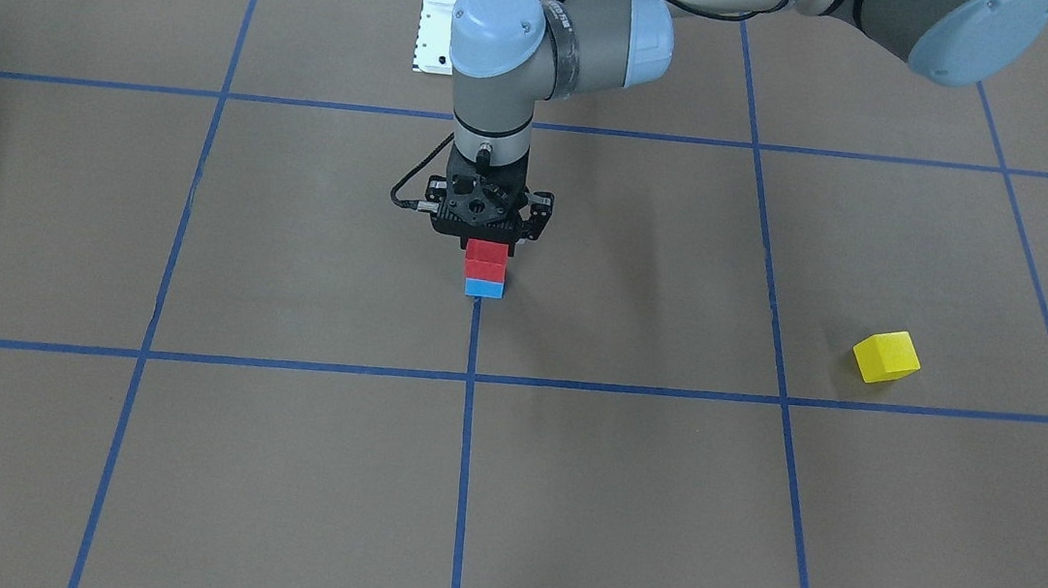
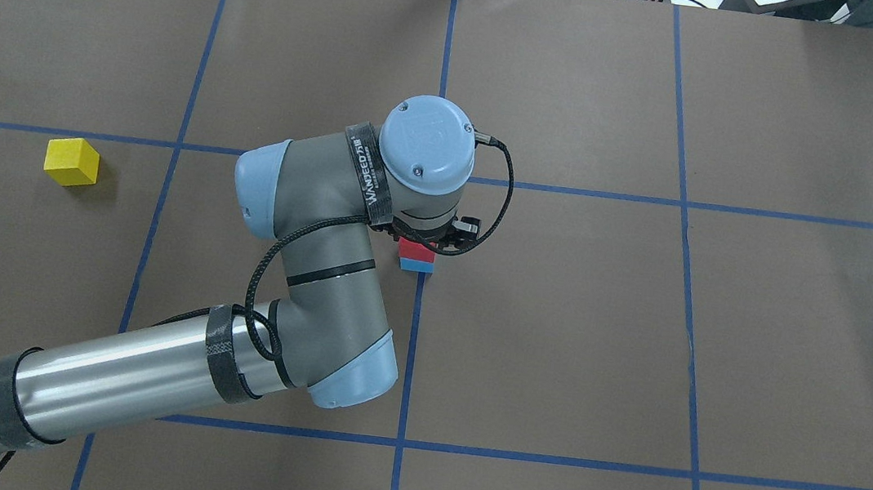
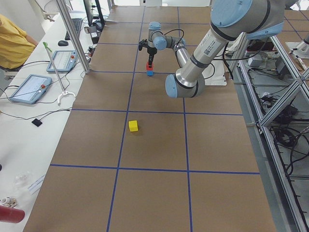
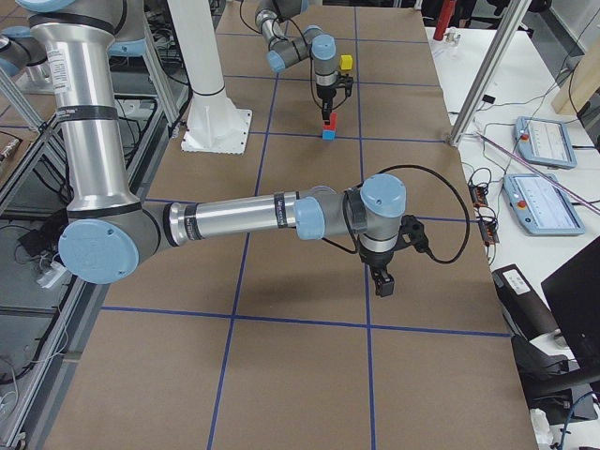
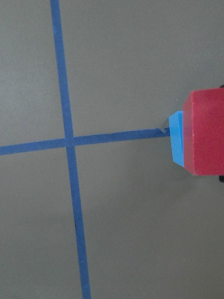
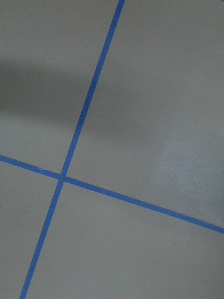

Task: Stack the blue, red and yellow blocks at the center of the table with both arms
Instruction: 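Open the left gripper and lift away from the stack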

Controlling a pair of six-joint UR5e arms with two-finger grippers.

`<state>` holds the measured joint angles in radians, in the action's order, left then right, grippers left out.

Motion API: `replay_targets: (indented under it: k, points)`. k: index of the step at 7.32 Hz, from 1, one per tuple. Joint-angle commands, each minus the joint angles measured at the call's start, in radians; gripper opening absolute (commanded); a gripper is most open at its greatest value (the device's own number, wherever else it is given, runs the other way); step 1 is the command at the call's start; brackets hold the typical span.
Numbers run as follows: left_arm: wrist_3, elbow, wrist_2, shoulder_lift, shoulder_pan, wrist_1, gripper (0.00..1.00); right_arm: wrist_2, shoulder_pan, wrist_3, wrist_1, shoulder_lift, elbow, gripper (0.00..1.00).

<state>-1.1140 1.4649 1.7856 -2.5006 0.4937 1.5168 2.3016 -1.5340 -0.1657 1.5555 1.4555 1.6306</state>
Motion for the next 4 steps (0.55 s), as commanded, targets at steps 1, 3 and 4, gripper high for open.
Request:
replay_targets:
  k: [1, 3, 4]
  points:
    - [0.0, 0.0, 0.0, 0.002, 0.0, -0.001, 0.83, -0.001, 0.0, 0.0, 0.0, 0.0, 0.0, 1.0]
    - [0.014, 0.067, 0.005, 0.009, 0.009, -0.013, 1.0, -0.001, 0.0, 0.0, 0.0, 0.0, -0.002, 1.0]
    - [0.078, 0.151, 0.011, 0.044, 0.038, -0.054, 1.0, -0.001, 0.0, 0.0, 0.0, 0.0, -0.002, 1.0]
